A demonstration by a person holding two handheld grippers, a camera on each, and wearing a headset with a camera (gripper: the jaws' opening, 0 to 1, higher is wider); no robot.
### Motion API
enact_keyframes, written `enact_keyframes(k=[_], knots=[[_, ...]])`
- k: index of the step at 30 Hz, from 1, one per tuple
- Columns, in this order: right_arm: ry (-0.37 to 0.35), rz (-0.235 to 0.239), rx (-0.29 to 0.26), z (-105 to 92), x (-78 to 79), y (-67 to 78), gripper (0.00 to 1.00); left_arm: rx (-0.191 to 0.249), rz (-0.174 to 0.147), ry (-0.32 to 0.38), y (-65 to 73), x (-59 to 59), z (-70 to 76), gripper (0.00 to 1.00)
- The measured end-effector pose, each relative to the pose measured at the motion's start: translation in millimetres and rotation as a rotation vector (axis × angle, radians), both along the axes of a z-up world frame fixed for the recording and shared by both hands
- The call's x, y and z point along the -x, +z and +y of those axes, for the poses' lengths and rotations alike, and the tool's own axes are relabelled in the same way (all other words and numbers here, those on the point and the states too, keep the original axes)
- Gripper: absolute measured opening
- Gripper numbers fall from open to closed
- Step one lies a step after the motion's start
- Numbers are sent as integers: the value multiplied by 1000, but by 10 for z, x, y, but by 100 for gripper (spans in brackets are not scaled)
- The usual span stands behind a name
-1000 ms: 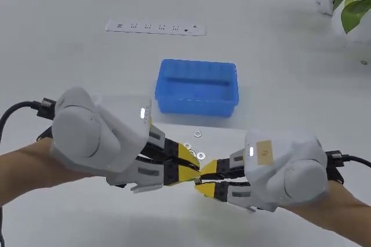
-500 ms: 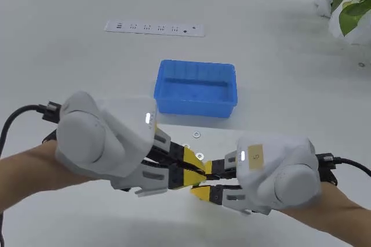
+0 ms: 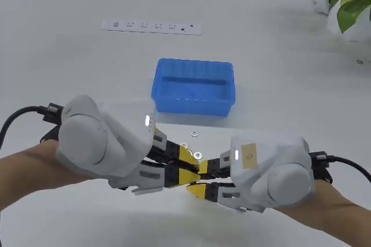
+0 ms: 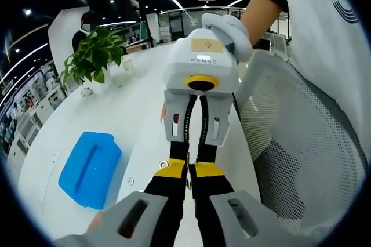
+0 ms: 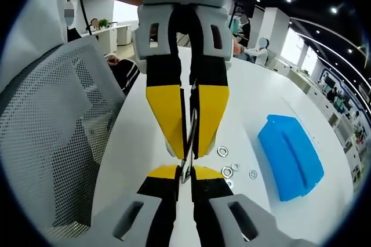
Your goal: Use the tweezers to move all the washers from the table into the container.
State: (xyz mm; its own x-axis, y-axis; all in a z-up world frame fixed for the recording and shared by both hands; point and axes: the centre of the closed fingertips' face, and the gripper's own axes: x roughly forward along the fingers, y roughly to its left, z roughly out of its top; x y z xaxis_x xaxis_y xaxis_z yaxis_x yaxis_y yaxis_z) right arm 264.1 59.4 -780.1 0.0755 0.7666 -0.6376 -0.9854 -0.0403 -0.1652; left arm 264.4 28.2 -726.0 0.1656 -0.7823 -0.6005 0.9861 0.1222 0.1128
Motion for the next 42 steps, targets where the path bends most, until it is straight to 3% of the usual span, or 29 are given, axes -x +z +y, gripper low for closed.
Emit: enact_keyframes(k=[5, 11, 20, 22, 23, 24, 32, 42], knots=[[-8, -3, -1, -13, -11, 4, 9, 4, -1, -3, 10, 15, -9, 7], [-34, 7, -36, -32, -42, 109, 8, 72, 4, 19, 138, -25, -59, 7], [-44, -41, -22, -128, -98, 125, 9, 67, -25, 21, 163, -59, -80, 6], [-61, -48, -29, -164, -141, 148, 9, 65, -74, 2, 202, -95, -108, 6], [-69, -49, -32, -178, -160, 158, 9, 67, -69, 0, 206, -90, -124, 6], [-77, -51, -33, -198, -183, 169, 10, 63, -84, -11, 215, -109, -146, 6], [-107, -80, -25, -308, -325, 170, 11, 49, -86, -37, 214, -237, -245, 6], [-144, -61, -17, -354, -422, 74, 12, 40, -73, -36, 120, -344, -291, 6]])
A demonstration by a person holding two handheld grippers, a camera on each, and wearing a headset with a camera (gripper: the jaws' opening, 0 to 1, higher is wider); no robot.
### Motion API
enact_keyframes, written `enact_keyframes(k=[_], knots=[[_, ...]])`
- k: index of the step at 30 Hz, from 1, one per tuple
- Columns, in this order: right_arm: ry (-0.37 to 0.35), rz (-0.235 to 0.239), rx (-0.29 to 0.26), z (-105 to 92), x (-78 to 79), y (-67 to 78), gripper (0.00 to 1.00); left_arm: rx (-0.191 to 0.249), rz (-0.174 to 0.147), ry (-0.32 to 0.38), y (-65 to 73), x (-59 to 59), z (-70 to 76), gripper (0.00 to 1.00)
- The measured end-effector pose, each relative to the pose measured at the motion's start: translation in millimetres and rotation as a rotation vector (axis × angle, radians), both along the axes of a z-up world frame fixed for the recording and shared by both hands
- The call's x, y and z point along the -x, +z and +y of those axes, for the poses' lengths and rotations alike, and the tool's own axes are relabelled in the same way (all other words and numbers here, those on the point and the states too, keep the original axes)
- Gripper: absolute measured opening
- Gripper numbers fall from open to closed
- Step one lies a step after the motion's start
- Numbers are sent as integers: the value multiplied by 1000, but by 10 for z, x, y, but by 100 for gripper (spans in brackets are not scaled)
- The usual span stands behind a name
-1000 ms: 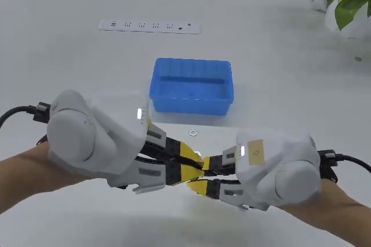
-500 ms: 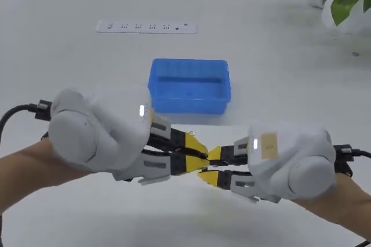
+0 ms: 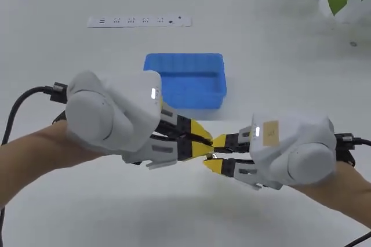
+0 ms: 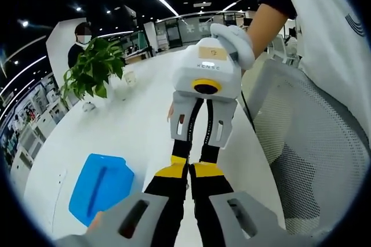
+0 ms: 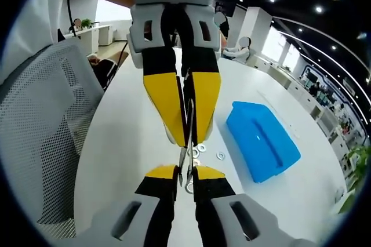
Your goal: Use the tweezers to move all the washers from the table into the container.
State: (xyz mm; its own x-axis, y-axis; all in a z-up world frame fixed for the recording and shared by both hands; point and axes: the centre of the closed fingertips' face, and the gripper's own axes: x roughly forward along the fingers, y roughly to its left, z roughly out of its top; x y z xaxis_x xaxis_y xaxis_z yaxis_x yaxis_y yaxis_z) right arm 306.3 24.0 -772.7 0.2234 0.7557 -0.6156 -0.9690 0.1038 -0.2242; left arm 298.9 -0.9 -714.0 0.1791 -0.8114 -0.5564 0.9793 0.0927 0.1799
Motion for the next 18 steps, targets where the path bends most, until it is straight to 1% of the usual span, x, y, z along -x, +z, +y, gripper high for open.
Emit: enact_keyframes(k=[5, 9, 10, 16, 18], knots=[[-12, -1, 1, -11, -39, -30, 12, -3, 6, 1, -28, -37, -5, 6], [-25, 14, -3, -25, -65, -51, 12, -6, 15, 1, -48, -64, -17, 6], [-30, 24, -5, -28, -67, -59, 12, -6, 14, 0, -52, -68, -19, 6], [-35, 33, -5, -38, -68, -83, 12, -12, 26, -2, -74, -75, -31, 6], [-35, 34, -6, -41, -69, -84, 12, -12, 24, -1, -72, -85, -32, 6]])
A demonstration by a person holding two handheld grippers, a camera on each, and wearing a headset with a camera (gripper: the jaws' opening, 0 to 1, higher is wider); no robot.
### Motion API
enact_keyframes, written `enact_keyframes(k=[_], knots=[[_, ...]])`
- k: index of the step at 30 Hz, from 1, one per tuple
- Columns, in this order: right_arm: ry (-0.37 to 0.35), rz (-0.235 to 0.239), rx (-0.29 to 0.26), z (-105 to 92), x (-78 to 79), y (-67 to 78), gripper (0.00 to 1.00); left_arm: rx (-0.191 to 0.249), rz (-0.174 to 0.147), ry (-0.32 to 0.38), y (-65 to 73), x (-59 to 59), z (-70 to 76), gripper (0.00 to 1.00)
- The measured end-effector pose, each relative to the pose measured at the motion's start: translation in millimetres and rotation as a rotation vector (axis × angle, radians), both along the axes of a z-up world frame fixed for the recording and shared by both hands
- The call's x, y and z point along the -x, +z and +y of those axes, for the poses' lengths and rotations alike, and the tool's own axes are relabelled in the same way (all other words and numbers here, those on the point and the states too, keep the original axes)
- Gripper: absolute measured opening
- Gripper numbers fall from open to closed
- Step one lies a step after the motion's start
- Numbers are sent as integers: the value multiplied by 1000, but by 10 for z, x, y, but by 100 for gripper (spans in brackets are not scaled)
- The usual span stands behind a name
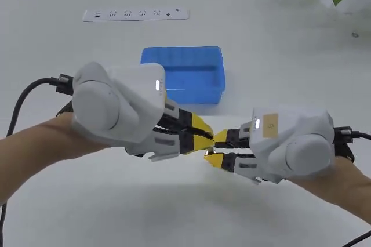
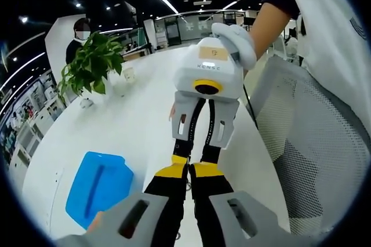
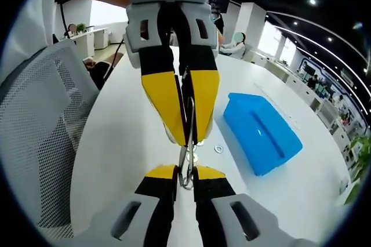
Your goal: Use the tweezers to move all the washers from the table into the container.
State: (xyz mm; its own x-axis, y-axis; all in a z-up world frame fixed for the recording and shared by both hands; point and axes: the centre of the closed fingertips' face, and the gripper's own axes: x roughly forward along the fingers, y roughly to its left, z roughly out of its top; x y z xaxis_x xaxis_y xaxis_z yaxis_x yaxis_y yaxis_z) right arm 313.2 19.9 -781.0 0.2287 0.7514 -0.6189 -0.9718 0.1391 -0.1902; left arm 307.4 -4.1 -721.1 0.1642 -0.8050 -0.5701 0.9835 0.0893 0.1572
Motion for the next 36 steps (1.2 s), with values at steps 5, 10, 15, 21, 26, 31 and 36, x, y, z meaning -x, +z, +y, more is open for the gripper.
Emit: enact_keyframes(k=[5, 10, 15, 21, 26, 31, 36], knots=[[0, 6, 7, -1, -13, -16, 12, -2, -1, 5, 0, -25, 2, 6], [-12, 27, 3, 1, -22, -31, 11, 0, 10, 13, -3, -42, 12, 6], [-26, 56, -10, 0, -26, -34, 10, 4, 21, 20, -5, -48, 18, 6], [-32, 68, -14, -4, -26, -34, 10, 4, 26, 25, -3, -51, 7, 6], [-16, 48, -10, -2, -21, -35, 11, 1, 35, 27, -2, -49, 10, 6], [1, 43, 13, -14, -30, -45, 13, -5, 29, 23, -1, -57, -2, 6], [18, 62, 18, -33, 4, -58, 17, -5, 38, 20, 1, -68, -21, 6]])
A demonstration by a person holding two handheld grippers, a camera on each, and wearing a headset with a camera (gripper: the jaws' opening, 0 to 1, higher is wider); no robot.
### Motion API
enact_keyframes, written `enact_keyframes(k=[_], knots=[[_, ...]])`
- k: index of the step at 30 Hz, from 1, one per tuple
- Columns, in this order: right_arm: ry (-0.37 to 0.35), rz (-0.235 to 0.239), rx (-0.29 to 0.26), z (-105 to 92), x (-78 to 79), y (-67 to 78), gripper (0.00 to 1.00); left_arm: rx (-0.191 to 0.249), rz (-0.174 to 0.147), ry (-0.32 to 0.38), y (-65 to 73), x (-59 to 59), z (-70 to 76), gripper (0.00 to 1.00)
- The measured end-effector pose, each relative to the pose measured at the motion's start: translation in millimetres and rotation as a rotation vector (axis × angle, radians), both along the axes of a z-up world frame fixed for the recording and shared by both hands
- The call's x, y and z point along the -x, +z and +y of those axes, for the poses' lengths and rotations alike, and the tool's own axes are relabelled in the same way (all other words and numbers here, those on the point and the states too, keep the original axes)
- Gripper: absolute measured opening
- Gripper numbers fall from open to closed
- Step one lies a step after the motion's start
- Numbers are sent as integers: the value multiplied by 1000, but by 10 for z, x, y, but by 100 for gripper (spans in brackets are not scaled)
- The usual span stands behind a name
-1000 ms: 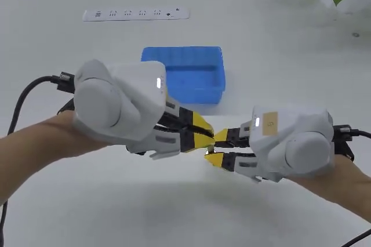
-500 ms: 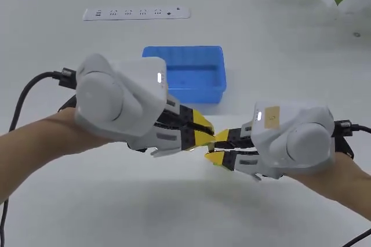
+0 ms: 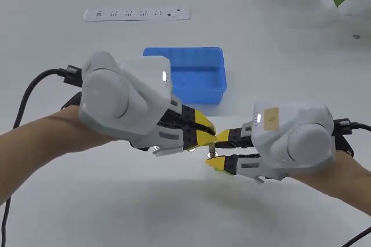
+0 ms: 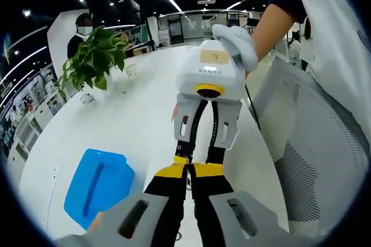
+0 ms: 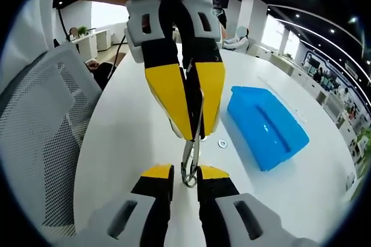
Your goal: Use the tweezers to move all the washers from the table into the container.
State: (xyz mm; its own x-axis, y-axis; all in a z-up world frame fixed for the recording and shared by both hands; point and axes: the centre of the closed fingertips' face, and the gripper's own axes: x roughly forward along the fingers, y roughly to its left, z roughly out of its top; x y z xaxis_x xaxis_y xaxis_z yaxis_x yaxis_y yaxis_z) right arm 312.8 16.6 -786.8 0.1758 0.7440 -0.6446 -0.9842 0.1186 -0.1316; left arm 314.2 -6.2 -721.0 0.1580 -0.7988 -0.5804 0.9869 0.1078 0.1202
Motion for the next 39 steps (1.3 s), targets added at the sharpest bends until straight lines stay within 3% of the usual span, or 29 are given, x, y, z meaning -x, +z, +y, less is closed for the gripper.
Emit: enact_keyframes(k=[5, 9, 24, 28, 39], knots=[[-9, -6, -30, 4, -28, 65, 17, -2, 11, -8, 1, 0, -31, 6], [-8, 6, -24, -10, -32, 50, 12, -9, 12, -11, 1, -16, -43, 6], [-38, 43, -35, -4, -41, 53, 10, -23, 50, -10, 2, -19, -16, 6], [-47, 53, -60, 14, -44, 113, 10, -16, 48, -7, 69, -19, 4, 6], [-21, 24, -84, 129, -35, 371, 10, 28, 55, 5, 322, 5, 111, 6]])
